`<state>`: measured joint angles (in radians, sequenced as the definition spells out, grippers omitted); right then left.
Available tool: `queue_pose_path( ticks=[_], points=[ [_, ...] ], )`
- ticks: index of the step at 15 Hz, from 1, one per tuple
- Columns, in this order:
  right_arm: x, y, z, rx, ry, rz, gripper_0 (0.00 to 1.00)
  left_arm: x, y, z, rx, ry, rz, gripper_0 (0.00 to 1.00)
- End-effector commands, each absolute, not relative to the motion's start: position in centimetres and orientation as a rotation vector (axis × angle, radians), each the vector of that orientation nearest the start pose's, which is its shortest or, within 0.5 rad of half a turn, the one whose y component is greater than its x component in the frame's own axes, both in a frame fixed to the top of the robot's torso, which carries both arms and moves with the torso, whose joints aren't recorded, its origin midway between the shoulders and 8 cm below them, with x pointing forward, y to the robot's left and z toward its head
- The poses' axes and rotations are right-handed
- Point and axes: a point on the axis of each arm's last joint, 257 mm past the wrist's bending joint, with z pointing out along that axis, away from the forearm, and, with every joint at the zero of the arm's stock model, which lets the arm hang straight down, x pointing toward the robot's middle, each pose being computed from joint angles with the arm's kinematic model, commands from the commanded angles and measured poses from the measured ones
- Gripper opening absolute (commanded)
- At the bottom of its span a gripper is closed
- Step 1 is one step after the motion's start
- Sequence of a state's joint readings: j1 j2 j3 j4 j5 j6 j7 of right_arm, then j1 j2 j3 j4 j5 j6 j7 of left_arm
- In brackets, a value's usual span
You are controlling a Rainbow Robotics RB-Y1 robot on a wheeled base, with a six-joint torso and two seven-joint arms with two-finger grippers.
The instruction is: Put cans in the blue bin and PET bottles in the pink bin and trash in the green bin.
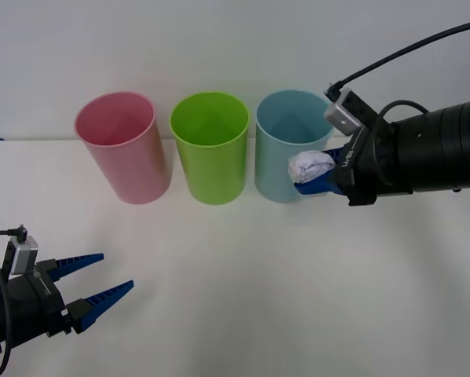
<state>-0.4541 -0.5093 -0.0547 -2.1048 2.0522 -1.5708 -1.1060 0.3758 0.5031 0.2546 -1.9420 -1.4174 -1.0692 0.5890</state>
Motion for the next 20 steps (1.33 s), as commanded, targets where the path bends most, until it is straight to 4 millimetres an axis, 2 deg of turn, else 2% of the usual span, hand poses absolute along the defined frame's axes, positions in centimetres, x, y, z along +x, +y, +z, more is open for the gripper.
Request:
queue_pose_path(
  ticks=[1,8,13,17,20],
  points=[
    [45.0,-9.7,-7.0,-1.171,1.860,0.392,0.00,34.2,23.1,-23.3,0.539,1.890,-0.764,1.00],
    [48.0,-4.8,-2.3,-1.102,1.838,0.457,0.00,34.2,23.1,-23.3,0.539,1.890,-0.764,1.00],
    [50.8,-1.9,0.8,-1.115,1.833,0.450,0.00,34.2,23.1,-23.3,0.539,1.890,-0.764,1.00],
    [53.0,0.3,1.5,-1.092,1.867,0.421,0.00,34.2,23.1,-23.3,0.539,1.890,-0.764,1.00],
    [54.4,1.9,1.1,-1.084,1.911,0.386,0.00,34.2,23.1,-23.3,0.539,1.890,-0.764,1.00]
  ],
)
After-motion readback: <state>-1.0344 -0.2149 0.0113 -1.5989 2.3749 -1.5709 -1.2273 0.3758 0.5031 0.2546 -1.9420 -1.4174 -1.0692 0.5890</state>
